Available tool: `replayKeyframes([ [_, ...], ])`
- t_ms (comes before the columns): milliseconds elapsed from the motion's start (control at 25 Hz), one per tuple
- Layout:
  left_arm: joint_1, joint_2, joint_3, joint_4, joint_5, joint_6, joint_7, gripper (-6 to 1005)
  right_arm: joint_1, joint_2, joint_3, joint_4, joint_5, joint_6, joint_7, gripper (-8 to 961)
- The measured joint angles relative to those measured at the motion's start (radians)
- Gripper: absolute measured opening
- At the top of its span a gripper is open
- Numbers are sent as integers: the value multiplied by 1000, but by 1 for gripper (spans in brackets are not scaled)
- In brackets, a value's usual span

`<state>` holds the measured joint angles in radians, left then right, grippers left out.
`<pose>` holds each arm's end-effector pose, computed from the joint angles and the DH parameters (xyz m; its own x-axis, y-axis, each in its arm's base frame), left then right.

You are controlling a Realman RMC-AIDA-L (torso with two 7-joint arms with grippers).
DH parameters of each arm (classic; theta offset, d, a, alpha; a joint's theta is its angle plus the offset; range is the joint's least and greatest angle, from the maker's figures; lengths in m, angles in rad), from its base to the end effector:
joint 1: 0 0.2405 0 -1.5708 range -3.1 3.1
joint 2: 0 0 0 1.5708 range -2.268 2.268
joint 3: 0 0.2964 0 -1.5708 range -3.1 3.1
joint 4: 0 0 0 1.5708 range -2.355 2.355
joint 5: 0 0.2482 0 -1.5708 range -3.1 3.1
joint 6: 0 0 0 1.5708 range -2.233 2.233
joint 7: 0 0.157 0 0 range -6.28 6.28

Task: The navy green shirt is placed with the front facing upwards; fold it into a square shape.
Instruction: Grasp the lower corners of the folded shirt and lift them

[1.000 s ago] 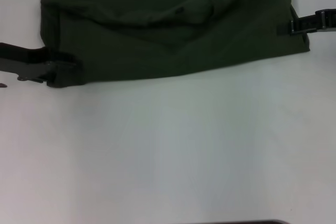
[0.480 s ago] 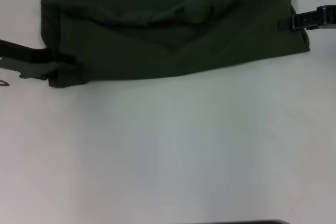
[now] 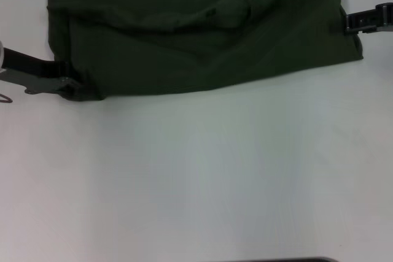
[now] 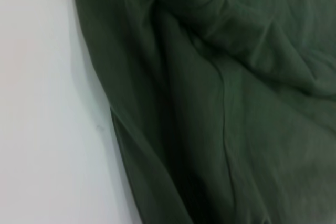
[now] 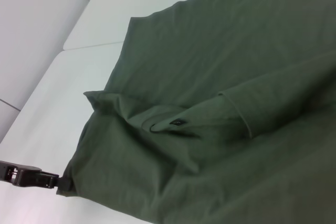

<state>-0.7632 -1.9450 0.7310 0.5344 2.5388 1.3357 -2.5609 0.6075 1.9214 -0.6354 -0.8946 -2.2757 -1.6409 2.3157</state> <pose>-0.3377 0.4462 -0.0091 0.1439 0.9716 0.1879 0.9732 -0.1045 -0.2049 0.3157 0.4242 0.0859 0.4092 -0.8386 -0.3597 -0.9098 -0.4051 -0.0904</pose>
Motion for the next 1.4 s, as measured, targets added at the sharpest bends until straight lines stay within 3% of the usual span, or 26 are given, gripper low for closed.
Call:
replayKeyframes([
  [320,5,11,-5,4,0,16,0,115,-8,-64,5,-3,-147,22,101,598],
  [520,5,11,-2,11,0,23,-1,42,8,-72,13,-11,-257,15,138,604],
  [640,3,11,-1,14,0,27,-1,42,15,-66,8,-9,-277,45,147,604],
  [840,2,8,-1,16,0,27,-1,41,17,-28,5,7,-281,152,121,605],
  [1040,3,6,-2,26,0,23,-1,41,37,-3,-2,77,-282,254,68,605],
  [1400,4,4,-2,36,0,24,-1,41,83,7,-30,173,-279,380,27,606],
])
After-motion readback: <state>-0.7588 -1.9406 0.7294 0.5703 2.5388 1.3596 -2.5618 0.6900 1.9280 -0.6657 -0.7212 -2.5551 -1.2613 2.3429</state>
